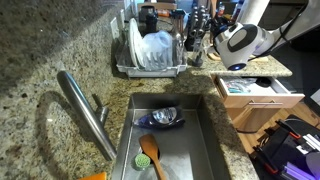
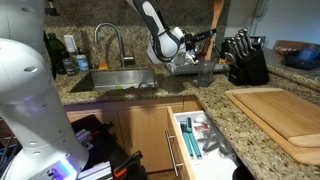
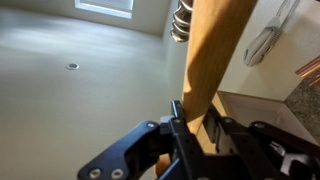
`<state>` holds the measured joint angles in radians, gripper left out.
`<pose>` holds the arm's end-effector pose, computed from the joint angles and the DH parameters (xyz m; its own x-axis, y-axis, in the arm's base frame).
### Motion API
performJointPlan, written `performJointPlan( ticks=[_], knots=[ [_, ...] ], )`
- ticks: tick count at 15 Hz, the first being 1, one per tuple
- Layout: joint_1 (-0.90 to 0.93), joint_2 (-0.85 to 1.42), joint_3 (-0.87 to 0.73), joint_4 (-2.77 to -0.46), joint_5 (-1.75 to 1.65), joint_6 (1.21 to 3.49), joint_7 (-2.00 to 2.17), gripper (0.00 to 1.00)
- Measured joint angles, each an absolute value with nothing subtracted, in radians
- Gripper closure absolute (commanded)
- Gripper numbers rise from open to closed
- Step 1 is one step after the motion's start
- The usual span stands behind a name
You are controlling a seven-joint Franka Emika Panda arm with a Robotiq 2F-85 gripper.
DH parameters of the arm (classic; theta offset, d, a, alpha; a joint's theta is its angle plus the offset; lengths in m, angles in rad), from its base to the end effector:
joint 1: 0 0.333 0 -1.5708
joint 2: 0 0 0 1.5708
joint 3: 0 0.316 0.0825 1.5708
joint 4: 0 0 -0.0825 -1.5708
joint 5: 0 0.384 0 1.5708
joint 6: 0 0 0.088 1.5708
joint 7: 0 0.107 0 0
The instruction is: Put the wooden spoon in the glass, open the tap, and then close the drawer
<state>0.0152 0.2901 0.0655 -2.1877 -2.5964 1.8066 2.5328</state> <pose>0.5969 0.0035 0.3170 -0.1579 0.3612 0.9190 -0.5257 -0.8186 0.2314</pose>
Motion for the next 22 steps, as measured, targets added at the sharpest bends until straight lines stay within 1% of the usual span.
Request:
performJointPlan(
  ticks=[3, 4, 5, 7, 8, 10, 13, 14, 17, 18, 22],
  knots=[
    [0.044, 0.289, 0.067, -2.182, -2.596, 1.792, 2.607, 0.94],
    [0.035, 0.288, 0.104, -2.176, -2.596, 1.772, 2.611, 0.94],
    [0.008, 0.287, 0.166, -2.165, -2.596, 1.752, 2.607, 0.75],
    [-0.012, 0.284, 0.242, -2.149, -2.596, 1.72, 2.604, 0.75],
    [-0.012, 0.283, 0.255, -2.146, -2.596, 1.716, 2.604, 0.94],
    [-0.012, 0.284, 0.257, -2.146, -2.596, 1.715, 2.604, 0.94],
    [0.015, 0.293, 0.213, -2.146, -2.596, 1.71, 2.6, 0.94],
    [0.019, 0.299, 0.193, -2.146, -2.596, 1.707, 2.598, 0.75],
    [0.018, 0.304, 0.186, -2.147, -2.596, 1.707, 2.602, 0.75],
    [0.021, 0.304, 0.189, -2.147, -2.596, 1.707, 2.602, 0.94],
    [0.033, 0.308, 0.183, -2.147, -2.597, 1.688, 2.601, 0.94]
  ],
)
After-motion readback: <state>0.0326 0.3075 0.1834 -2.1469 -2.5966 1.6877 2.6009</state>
